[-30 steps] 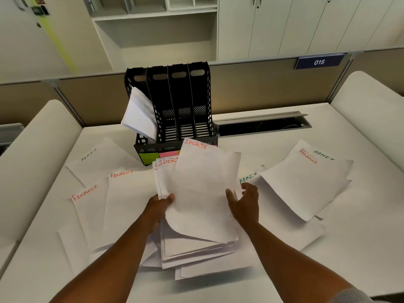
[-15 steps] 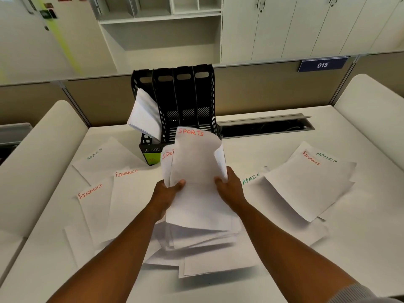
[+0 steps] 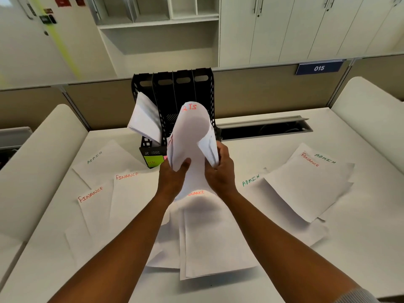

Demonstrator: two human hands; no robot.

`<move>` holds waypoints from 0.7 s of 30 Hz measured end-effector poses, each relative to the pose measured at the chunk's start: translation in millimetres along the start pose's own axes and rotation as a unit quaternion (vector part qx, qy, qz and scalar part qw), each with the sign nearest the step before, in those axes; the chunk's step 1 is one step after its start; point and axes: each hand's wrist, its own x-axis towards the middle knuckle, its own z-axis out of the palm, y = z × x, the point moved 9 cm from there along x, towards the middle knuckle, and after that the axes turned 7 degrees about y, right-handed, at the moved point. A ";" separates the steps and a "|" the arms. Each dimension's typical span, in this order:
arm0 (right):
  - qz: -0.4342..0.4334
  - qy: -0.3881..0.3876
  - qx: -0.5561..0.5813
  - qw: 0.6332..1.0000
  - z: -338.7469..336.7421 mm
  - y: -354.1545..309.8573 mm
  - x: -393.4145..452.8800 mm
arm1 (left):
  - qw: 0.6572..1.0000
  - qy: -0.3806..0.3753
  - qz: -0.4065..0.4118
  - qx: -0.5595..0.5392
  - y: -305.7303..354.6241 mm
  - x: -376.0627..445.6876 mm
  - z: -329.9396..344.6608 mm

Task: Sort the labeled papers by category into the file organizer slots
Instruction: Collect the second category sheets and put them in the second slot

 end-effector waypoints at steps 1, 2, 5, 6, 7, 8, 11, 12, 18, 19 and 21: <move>0.001 0.000 0.001 1.000 -1.1 0.7 -1.8 | 1.000 -0.002 0.000 -0.007 -1.8 -1.3 -0.1; 0.002 0.000 0.006 1.000 -2.8 1.7 -3.5 | 1.000 -0.007 -0.002 -0.018 -4.3 -2.5 -0.1; -0.002 0.006 0.020 1.000 -8.4 3.5 -7.7 | 0.999 -0.007 0.004 -0.031 -7.7 -3.8 -4.4; 0.002 0.008 0.019 1.000 -9.8 5.2 -8.5 | 0.999 -0.003 0.002 -0.036 -9.0 -3.4 -6.1; 0.010 0.010 0.016 1.000 -11.2 7.6 -9.3 | 0.999 0.002 -0.004 -0.044 -10.0 -3.2 -7.8; 0.018 0.012 0.012 1.000 -12.1 10.4 -9.9 | 0.999 0.009 -0.011 -0.052 -10.6 -3.3 -9.6; 0.034 0.018 0.006 0.999 -13.6 18.8 -13.0 | 0.997 0.032 -0.014 -0.072 -8.4 -3.5 -15.3; 0.041 0.021 0.003 0.999 -14.3 21.9 -14.1 | 0.996 0.036 -0.012 -0.075 -7.7 -3.1 -16.3; 0.053 0.043 -0.006 0.998 -19.6 31.2 -16.0 | 0.994 0.024 -0.030 -0.100 -7.3 0.2 -13.9; 0.044 0.050 -0.004 0.998 -20.6 27.9 -14.6 | 0.993 0.022 -0.028 -0.112 -4.3 0.5 -13.3; 0.034 0.058 0.005 0.998 -21.9 20.7 -11.8 | 0.989 0.020 -0.023 -0.142 2.4 1.1 -12.4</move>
